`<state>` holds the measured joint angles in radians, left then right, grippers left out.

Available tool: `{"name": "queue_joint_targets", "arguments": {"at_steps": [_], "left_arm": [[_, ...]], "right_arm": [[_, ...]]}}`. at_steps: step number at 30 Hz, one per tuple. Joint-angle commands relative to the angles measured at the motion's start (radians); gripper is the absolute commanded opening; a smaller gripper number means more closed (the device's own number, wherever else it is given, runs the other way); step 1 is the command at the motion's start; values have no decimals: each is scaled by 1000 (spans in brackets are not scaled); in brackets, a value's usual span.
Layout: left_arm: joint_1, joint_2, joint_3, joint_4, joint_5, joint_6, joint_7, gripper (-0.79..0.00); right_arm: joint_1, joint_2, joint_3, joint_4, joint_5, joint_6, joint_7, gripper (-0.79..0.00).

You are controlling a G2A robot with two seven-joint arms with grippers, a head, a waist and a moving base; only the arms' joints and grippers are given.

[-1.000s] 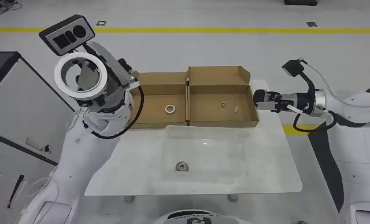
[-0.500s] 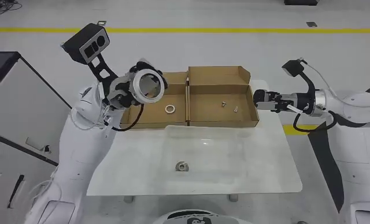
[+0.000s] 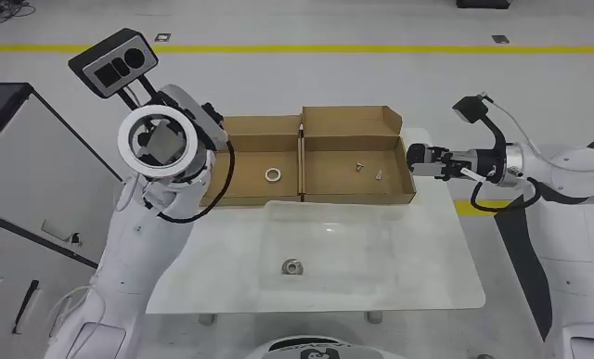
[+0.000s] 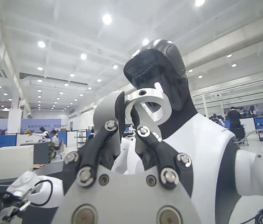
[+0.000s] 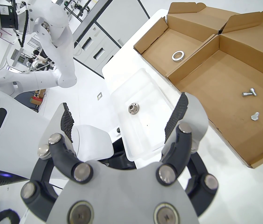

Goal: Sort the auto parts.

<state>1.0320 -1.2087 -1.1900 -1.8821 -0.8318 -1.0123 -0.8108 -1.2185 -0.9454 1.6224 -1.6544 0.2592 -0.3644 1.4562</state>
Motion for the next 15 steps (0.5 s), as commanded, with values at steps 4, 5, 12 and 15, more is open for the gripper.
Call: {"name": "queue_joint_targets", "arguments": {"at_steps": [4,5,12,15], "left_arm": [[1,6,-20,27,163,1,2,-785],[2,7,-19,28,197,6,-3,-785],[3,16,-22,23,368,30,-27,-785],[5,16,-17,18,373,25,-13,-785]], "right_arm": [[0,0,0,0,0,0,0,0],[0,0,0,0,0,0,0,0],[0,0,0,0,0,0,0,0],[0,0,0,0,0,0,0,0]]}}
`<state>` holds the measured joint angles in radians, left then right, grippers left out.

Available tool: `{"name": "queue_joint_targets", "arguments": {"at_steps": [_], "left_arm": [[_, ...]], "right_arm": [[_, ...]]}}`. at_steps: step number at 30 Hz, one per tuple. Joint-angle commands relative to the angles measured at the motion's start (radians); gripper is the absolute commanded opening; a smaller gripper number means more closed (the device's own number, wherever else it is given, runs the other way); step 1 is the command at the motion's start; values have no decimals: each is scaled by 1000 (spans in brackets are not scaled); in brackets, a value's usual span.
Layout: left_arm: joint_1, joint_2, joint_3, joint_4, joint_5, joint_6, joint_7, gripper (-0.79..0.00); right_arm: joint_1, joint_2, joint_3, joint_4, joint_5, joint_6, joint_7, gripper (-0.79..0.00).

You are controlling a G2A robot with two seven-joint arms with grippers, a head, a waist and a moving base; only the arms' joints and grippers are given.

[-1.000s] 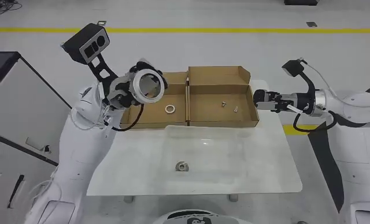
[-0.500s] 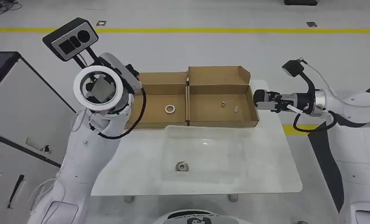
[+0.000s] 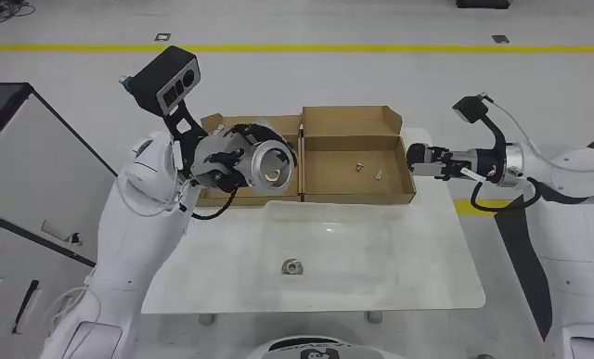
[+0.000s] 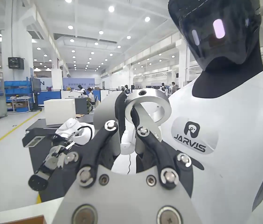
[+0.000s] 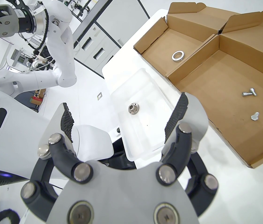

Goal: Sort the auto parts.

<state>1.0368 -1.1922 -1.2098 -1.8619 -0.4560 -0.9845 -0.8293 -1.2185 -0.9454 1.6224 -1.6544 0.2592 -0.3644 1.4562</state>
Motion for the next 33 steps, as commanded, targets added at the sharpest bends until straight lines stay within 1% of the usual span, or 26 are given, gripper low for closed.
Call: {"name": "queue_joint_targets", "arguments": {"at_steps": [1,4,7,12,15,29,32,33], "left_arm": [[1,0,5,-3,-10,-5,13,-785],[4,-3,24,-9,-83,-23,45,-785],[7,-6,34,-6,-199,-28,90,-785],[6,-10,24,15,-279,-28,79,-785],[5,-12,25,21,-299,-28,57,-785],[7,-12,24,21,-296,-23,61,-785],[15,-11,-14,23,-188,28,94,-785],[16,-12,-28,34,-130,55,120,-785]], "right_arm": [[0,0,0,0,0,0,0,0],[0,0,0,0,0,0,0,0],[0,0,0,0,0,0,0,0],[0,0,0,0,0,0,0,0],[0,0,0,0,0,0,0,0],[0,0,0,0,0,0,0,0],[0,0,0,0,0,0,0,0],[0,0,0,0,0,0,0,0]]}}
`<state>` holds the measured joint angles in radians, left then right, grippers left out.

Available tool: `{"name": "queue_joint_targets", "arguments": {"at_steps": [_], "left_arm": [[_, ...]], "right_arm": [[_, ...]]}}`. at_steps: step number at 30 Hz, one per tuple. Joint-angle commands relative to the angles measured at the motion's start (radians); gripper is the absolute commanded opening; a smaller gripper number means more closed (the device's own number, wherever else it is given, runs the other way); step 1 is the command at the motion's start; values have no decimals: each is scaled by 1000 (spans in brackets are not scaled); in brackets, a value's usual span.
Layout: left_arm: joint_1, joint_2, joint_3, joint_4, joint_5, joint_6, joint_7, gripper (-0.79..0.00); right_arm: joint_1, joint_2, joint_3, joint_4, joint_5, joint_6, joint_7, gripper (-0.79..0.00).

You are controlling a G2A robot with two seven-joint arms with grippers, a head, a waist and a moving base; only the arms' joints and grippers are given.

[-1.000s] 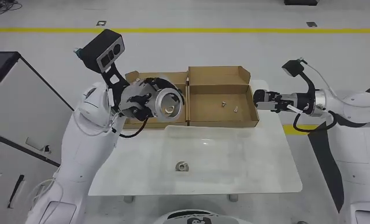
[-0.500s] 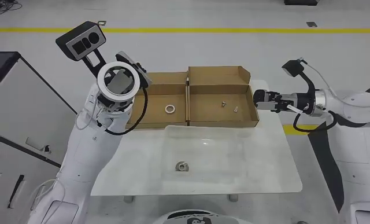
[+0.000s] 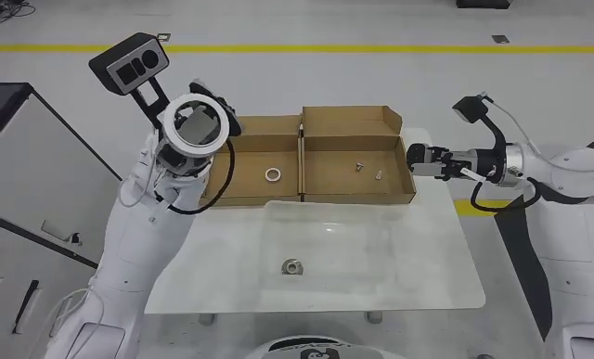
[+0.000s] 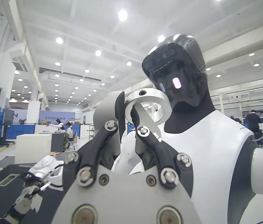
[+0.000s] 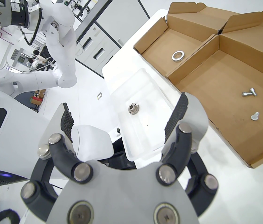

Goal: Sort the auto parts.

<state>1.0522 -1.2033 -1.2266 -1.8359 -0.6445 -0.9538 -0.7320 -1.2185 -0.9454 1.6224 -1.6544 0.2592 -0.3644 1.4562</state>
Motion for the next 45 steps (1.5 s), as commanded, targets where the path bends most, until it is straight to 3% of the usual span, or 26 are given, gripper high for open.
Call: {"name": "queue_joint_targets", "arguments": {"at_steps": [1,10,24,32,39,42,45], "left_arm": [[0,-1,-20,14,111,47,36,-785],[20,-3,-58,59,572,207,135,-785],[45,11,-87,50,945,413,140,-785],[50,22,-92,39,1145,506,108,-785],[44,38,-91,36,1359,577,-40,-785],[38,43,-77,35,1387,595,-115,-785],[38,43,-77,35,1387,595,-115,-785]], "right_arm": [[0,0,0,0,0,0,0,0],[0,0,0,0,0,0,0,0],[0,0,0,0,0,0,0,0],[0,0,0,0,0,0,0,0],[0,0,0,0,0,0,0,0],[0,0,0,0,0,0,0,0],[0,0,0,0,0,0,0,0]]}}
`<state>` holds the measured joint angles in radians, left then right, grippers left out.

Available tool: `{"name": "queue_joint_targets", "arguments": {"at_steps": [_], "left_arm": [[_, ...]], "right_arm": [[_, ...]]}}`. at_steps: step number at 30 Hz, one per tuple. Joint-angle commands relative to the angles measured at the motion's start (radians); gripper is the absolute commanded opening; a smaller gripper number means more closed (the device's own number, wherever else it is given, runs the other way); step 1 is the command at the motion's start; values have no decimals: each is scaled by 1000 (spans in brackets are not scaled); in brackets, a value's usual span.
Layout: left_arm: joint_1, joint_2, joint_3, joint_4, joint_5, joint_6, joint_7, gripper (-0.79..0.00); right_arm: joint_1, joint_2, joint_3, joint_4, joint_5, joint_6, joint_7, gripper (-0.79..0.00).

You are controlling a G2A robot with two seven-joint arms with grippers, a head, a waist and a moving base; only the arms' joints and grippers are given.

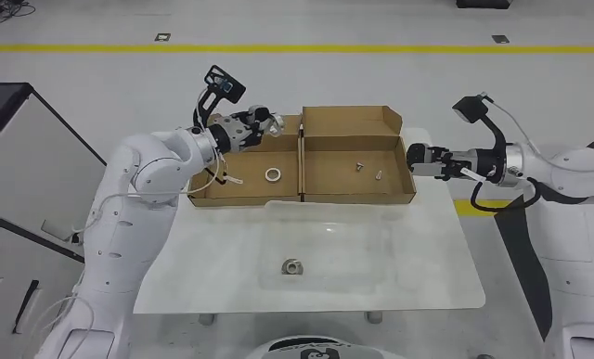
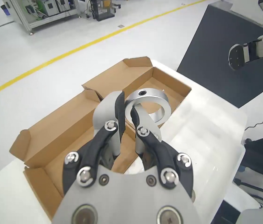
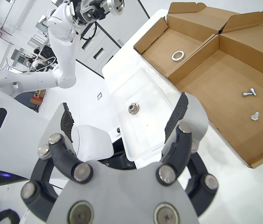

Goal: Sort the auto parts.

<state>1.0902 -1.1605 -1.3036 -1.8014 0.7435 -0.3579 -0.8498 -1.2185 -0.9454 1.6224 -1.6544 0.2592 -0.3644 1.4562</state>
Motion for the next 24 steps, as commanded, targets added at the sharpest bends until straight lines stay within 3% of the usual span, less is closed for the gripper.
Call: {"name": "queue_joint_targets", "arguments": {"at_steps": [1,6,11,15,24], "left_arm": [[0,0,0,0,-1,-1,3,-785],[2,0,0,2,7,4,2,-785],[-57,-7,87,63,178,166,-104,-785],[-167,-30,204,199,246,274,-186,-785],[-343,-86,344,544,215,426,-312,-785]], "right_arm": [[0,0,0,0,0,0,0,0],[0,0,0,0,0,0,0,0],[0,0,0,0,0,0,0,0],[0,0,0,0,0,0,0,0],[0,0,0,0,0,0,0,0]]}}
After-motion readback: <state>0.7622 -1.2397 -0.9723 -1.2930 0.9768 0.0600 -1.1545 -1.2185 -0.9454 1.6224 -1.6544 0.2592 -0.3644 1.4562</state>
